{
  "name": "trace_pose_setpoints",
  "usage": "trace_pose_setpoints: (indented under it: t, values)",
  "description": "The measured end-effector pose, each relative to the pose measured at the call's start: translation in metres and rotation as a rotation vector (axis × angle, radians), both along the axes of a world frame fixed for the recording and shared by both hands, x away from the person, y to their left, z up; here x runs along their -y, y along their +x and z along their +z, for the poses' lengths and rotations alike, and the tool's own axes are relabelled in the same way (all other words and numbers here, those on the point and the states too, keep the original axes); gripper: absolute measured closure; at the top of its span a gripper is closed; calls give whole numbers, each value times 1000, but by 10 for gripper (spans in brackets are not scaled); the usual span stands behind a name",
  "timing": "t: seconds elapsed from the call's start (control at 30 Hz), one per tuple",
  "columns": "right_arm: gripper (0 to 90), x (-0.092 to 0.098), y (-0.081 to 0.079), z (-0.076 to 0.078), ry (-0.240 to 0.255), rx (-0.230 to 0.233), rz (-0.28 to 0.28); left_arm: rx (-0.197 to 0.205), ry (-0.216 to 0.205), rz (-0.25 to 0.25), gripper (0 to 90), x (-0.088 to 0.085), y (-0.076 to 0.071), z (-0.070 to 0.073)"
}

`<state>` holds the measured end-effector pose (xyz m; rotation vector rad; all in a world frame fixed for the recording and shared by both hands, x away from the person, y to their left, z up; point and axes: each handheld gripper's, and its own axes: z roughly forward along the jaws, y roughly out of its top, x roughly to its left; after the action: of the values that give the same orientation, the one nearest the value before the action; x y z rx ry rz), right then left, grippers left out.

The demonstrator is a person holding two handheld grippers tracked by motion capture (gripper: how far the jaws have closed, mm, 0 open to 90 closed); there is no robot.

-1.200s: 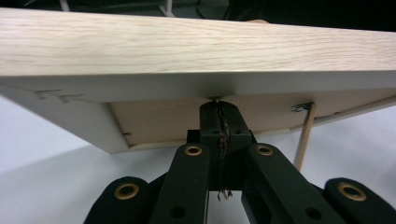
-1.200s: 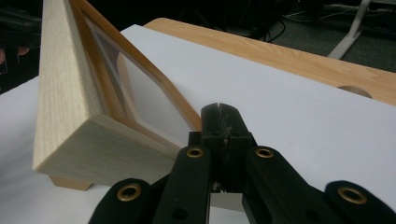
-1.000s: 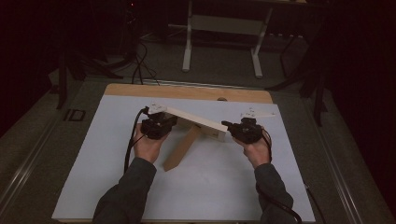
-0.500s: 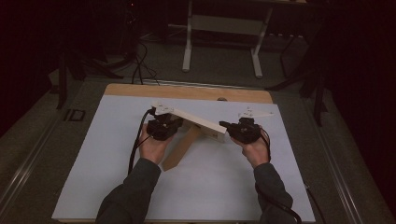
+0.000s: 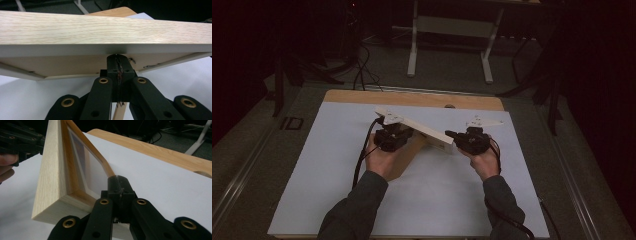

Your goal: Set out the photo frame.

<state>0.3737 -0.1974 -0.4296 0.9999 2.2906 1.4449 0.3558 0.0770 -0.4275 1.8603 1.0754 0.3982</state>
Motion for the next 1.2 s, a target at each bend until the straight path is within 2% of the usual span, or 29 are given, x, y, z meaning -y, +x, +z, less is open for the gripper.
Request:
trace_pose_setpoints:
  t: [0.27, 0.73, 1.2]
  values:
    - [899, -3, -2, 2, -3, 8, 11, -7, -11, -20, 900, 7, -2, 1]
    - [899, -4, -5, 2, -2, 13, 23, -10, 7, -52, 900, 19, -4, -1]
    - [899, -8, -10, 3, -5, 20, 50, -13, 2, -49, 900, 20, -2, -2]
